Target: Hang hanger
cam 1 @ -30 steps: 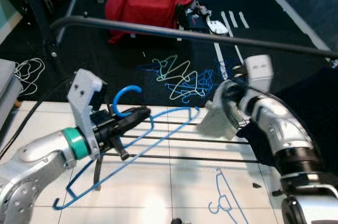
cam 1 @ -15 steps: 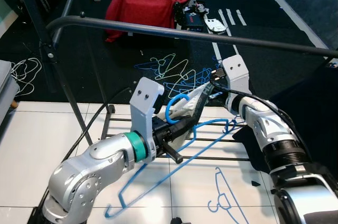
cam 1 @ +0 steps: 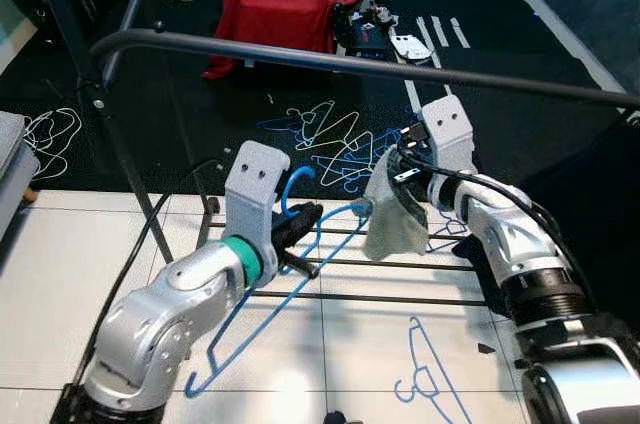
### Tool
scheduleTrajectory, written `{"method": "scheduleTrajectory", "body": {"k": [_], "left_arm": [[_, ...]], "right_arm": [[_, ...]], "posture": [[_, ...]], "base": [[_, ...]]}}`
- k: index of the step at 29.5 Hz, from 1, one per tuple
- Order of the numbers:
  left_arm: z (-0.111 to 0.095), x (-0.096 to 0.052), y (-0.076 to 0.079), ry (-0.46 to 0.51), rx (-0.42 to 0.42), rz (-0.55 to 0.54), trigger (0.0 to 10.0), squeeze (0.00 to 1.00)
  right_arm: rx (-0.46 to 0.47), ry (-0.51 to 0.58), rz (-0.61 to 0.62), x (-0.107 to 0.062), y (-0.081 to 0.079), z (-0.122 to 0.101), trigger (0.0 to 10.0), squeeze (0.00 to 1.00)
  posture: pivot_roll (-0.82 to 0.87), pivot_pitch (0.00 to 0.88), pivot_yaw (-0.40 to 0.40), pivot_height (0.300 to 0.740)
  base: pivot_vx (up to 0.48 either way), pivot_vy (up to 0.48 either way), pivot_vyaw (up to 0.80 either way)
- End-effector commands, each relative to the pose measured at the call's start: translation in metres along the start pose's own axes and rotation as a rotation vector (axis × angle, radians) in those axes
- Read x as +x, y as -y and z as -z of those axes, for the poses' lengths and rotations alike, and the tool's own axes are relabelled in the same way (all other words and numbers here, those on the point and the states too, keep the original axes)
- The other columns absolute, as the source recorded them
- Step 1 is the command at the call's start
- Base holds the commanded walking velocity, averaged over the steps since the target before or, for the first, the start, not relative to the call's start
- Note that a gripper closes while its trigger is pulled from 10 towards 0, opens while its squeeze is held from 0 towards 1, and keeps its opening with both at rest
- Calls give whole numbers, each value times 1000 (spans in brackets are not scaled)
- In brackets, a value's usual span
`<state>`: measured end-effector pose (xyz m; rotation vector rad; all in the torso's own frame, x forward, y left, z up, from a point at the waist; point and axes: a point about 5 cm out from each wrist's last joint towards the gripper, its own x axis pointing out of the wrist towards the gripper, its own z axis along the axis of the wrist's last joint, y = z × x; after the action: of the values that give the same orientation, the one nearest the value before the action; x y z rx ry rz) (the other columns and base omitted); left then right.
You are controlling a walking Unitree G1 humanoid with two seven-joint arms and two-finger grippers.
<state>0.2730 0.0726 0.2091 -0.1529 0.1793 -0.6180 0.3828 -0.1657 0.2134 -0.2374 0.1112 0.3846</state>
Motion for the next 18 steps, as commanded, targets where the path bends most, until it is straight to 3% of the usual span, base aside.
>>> {"method": "scheduleTrajectory", "body": {"k": [1,10,15,17,18], "left_arm": [[1,1,8,-14,-55,62,10000,0],[-2,-2,9,-13,-52,92,10000,0],[-3,-7,-1,12,-47,24,10000,0],[-7,1,-13,73,-35,-144,10000,0],[-7,1,-13,73,-35,-144,10000,0]], "right_arm": [[19,-8,-6,0,-2,4,10000,0],[-4,-15,4,0,0,7,10000,0],[8,-12,9,-1,2,7,10000,0],[32,0,-20,-2,-3,3,10000,0],[32,0,-20,-2,-3,3,10000,0]], "posture": [[-47,137,3,740],[-43,133,4,740],[-35,129,4,740],[-40,125,1,740],[-40,125,1,740]], "base": [[0,0,0],[0,0,0],[0,0,0],[0,0,0],[0,0,0]]}}
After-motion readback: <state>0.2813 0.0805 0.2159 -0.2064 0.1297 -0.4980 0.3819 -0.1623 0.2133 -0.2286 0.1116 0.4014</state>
